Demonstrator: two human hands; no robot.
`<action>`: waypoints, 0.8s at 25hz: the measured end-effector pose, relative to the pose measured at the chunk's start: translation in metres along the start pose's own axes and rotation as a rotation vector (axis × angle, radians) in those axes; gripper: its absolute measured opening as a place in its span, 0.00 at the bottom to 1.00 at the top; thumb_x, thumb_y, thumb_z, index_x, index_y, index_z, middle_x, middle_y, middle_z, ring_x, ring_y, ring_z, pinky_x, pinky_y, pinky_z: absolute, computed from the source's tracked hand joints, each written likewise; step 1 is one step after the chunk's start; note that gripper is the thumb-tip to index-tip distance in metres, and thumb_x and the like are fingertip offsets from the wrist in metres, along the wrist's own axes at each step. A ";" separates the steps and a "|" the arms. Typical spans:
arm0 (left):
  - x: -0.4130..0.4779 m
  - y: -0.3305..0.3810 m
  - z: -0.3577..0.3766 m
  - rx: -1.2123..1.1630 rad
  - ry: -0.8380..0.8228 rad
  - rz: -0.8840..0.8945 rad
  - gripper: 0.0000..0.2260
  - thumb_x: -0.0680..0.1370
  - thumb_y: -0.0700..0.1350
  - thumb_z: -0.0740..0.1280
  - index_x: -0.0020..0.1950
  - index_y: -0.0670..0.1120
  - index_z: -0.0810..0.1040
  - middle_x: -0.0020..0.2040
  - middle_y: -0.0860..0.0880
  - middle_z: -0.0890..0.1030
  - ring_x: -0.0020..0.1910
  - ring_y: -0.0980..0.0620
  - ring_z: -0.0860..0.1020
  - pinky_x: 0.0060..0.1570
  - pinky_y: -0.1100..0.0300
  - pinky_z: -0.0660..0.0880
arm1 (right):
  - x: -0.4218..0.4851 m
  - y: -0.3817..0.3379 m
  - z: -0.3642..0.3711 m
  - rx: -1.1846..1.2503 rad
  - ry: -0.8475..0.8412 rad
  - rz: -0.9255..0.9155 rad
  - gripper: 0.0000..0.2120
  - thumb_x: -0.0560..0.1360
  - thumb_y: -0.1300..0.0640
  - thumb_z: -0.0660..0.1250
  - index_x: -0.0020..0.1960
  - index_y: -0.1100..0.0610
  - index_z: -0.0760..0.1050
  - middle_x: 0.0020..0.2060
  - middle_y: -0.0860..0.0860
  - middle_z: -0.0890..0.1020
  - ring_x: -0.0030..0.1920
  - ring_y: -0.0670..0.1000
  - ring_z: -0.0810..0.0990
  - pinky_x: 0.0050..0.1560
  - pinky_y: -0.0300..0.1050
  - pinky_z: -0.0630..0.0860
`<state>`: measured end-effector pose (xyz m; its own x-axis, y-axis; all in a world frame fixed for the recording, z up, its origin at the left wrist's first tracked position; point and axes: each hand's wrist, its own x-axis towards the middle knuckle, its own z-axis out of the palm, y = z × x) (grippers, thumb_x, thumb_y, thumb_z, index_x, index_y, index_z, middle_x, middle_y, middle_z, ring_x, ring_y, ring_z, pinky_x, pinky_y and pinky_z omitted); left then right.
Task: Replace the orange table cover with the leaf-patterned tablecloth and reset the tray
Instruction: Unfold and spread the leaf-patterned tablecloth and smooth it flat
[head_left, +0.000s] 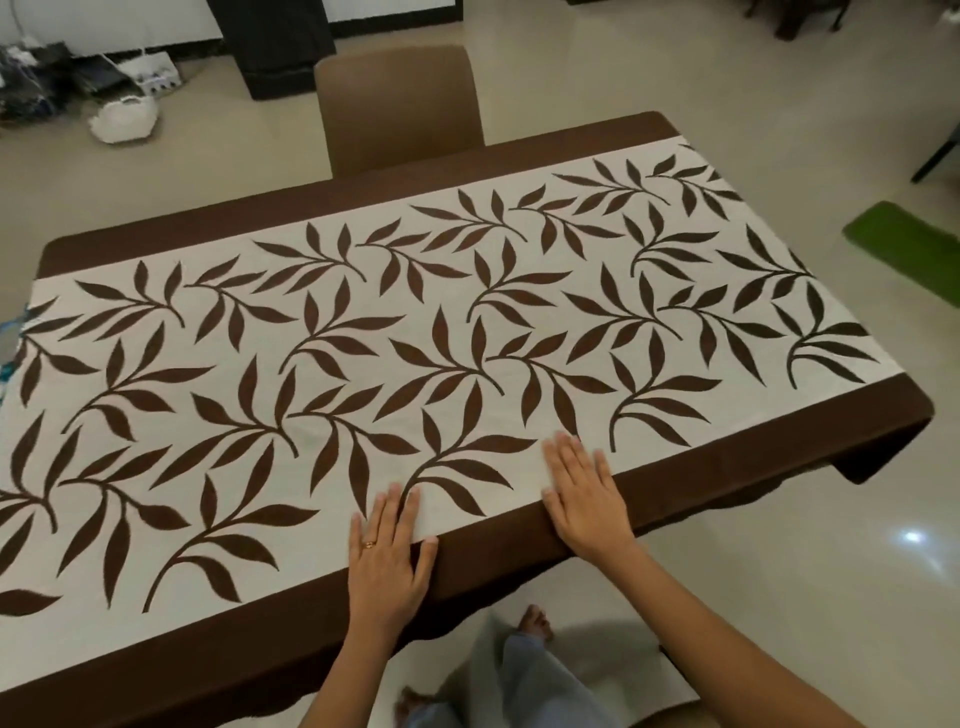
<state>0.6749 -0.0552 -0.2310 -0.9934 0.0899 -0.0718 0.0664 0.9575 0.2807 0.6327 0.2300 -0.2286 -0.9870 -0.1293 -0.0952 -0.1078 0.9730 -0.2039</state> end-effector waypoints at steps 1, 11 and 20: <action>0.002 0.004 -0.002 -0.002 -0.001 -0.017 0.28 0.79 0.61 0.49 0.77 0.50 0.61 0.77 0.47 0.61 0.76 0.48 0.57 0.74 0.45 0.51 | 0.001 0.017 -0.006 -0.006 -0.010 0.035 0.29 0.81 0.44 0.42 0.79 0.54 0.45 0.78 0.51 0.46 0.78 0.50 0.41 0.75 0.51 0.36; 0.043 0.090 0.023 -0.036 -0.052 0.133 0.26 0.81 0.58 0.49 0.78 0.51 0.56 0.79 0.47 0.55 0.78 0.48 0.50 0.74 0.44 0.45 | 0.003 -0.023 -0.004 0.008 -0.090 -0.113 0.28 0.82 0.45 0.39 0.78 0.57 0.49 0.77 0.53 0.50 0.77 0.52 0.47 0.73 0.51 0.42; 0.048 0.108 0.030 -0.012 0.000 0.039 0.28 0.78 0.57 0.52 0.76 0.47 0.62 0.78 0.45 0.58 0.77 0.47 0.52 0.74 0.41 0.46 | 0.001 0.146 -0.043 0.021 -0.080 0.117 0.31 0.79 0.39 0.34 0.78 0.53 0.38 0.77 0.49 0.41 0.76 0.47 0.35 0.74 0.44 0.32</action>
<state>0.6378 0.0611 -0.2329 -0.9901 0.1266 -0.0605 0.1035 0.9499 0.2949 0.6110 0.3798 -0.2164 -0.9801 -0.0311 -0.1963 0.0105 0.9782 -0.2072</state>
